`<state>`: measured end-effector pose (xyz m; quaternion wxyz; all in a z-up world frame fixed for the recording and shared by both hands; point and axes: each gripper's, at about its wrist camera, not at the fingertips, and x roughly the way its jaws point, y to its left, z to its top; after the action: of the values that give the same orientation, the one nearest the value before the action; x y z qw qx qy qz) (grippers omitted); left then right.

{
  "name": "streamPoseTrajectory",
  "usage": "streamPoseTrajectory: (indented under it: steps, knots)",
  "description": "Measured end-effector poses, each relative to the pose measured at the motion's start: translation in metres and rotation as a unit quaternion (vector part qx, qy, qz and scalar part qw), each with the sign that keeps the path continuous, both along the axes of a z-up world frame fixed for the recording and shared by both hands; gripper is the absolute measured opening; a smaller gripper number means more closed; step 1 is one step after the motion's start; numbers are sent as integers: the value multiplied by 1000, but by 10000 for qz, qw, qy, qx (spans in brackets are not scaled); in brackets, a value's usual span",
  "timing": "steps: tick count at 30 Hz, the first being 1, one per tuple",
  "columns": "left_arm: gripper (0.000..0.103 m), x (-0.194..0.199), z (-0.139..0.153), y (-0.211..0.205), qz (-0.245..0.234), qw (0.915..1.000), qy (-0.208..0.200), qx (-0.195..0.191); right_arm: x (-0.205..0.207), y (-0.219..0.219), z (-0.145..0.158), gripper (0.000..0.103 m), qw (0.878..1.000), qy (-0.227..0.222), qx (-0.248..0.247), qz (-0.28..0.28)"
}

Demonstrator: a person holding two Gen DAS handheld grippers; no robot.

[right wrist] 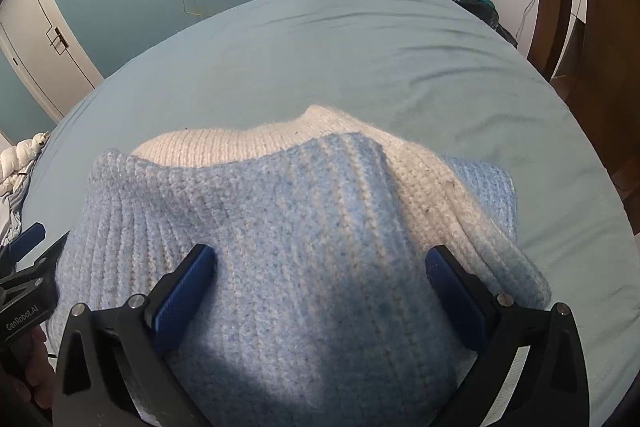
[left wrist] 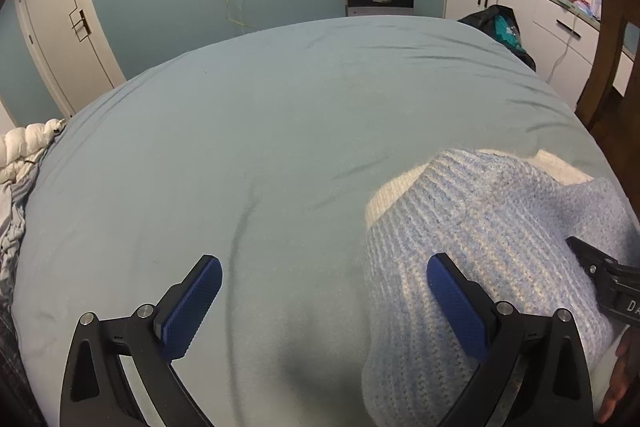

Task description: Fold small clothes

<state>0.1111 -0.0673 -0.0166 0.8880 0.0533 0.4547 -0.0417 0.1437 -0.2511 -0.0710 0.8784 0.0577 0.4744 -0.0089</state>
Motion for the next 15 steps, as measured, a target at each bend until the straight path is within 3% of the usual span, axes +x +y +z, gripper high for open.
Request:
streamPoseTrajectory:
  steps: [4, 8, 11, 15]
  knots:
    - [103, 1, 10, -2, -328, 9992, 38, 233, -11, 10, 6, 102, 10000, -39, 13, -8]
    - [103, -13, 29, -8, -535, 9958, -555, 490, -15, 13, 9, 102, 10000, -48, 63, -5]
    - [103, -12, 19, -19, -813, 9938, -336, 679, -18, 17, 13, 102, 10000, -12, 10, 30]
    - [103, -8, 8, -16, -713, 9968, -217, 297, -26, 15, 11, 102, 10000, -49, 42, 11]
